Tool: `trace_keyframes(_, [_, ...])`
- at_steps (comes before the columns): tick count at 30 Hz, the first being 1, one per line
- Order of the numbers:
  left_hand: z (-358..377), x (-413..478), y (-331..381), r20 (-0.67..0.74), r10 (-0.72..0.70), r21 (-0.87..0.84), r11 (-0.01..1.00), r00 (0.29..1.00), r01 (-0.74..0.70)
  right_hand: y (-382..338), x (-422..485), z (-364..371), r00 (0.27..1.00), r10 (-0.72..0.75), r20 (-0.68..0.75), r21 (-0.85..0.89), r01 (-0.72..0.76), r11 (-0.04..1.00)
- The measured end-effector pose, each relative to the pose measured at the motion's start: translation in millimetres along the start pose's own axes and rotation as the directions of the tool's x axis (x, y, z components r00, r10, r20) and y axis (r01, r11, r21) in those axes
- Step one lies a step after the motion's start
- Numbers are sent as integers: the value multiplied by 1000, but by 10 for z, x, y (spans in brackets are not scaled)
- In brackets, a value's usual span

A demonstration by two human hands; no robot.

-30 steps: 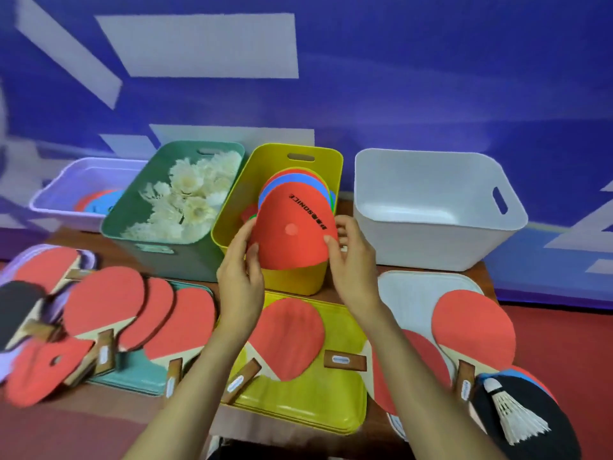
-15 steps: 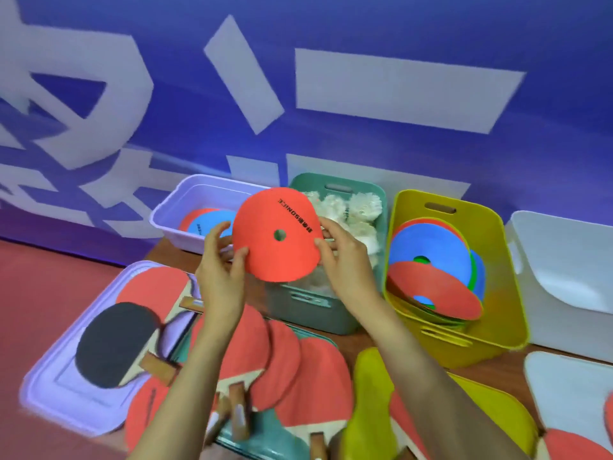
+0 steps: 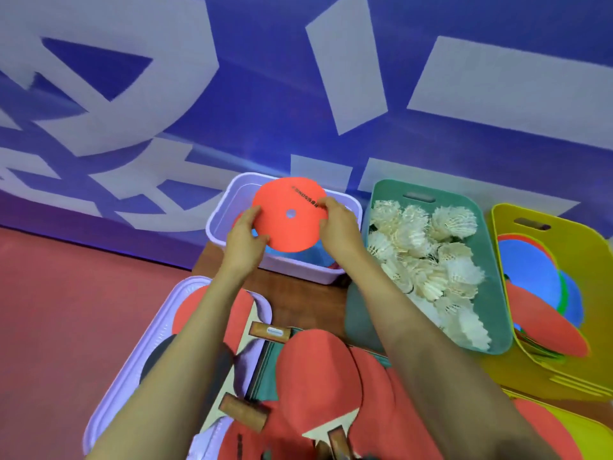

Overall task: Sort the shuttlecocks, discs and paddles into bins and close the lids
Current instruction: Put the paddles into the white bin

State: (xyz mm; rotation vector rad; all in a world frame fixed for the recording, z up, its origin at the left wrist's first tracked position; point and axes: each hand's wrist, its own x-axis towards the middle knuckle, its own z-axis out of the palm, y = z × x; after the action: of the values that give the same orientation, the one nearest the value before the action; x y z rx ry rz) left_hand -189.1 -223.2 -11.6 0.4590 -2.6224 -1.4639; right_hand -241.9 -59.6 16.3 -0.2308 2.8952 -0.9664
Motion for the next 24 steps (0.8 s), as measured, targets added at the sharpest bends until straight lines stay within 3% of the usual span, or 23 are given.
trace_keyframes(2, [24, 148, -66, 82, -67, 114, 992, 994, 57, 17, 108, 107, 995, 50, 91, -88, -42, 995])
trace_keyframes(4, [66, 124, -116, 43, -53, 157, 987, 998, 46, 21, 58, 178, 991, 71, 110, -114, -58, 992])
trace_keyframes(7, [133, -232, -206, -68, 87, 109, 991, 994, -79, 14, -289, 211, 996, -58, 68, -29, 60, 998])
trace_keyframes(11, [202, -851, -431, -127, 79, 45, 996, 989, -73, 94, -819, 388, 958, -248, 147, 54, 242, 969])
trace_keyframes(14, [234, -1272, -626, -142, -22, 32, 999, 990, 27, 182, -1056, 601, 921, -284, 267, 33, 286, 958])
trace_keyframes(17, [300, -1643, -919, -116, -137, 116, 982, 984, 150, 229, -1160, 869, 886, -214, 411, -43, 253, 966])
trace_keyframes(21, [291, -2037, -1175, -109, -344, 306, 881, 933, 361, 200, -1244, 1156, 873, -138, 467, -200, 256, 946])
trace_keyframes(24, [284, -2229, -1174, -143, -400, 358, 832, 905, 424, 165, -1288, 1328, 868, -51, 495, -295, 222, 929])
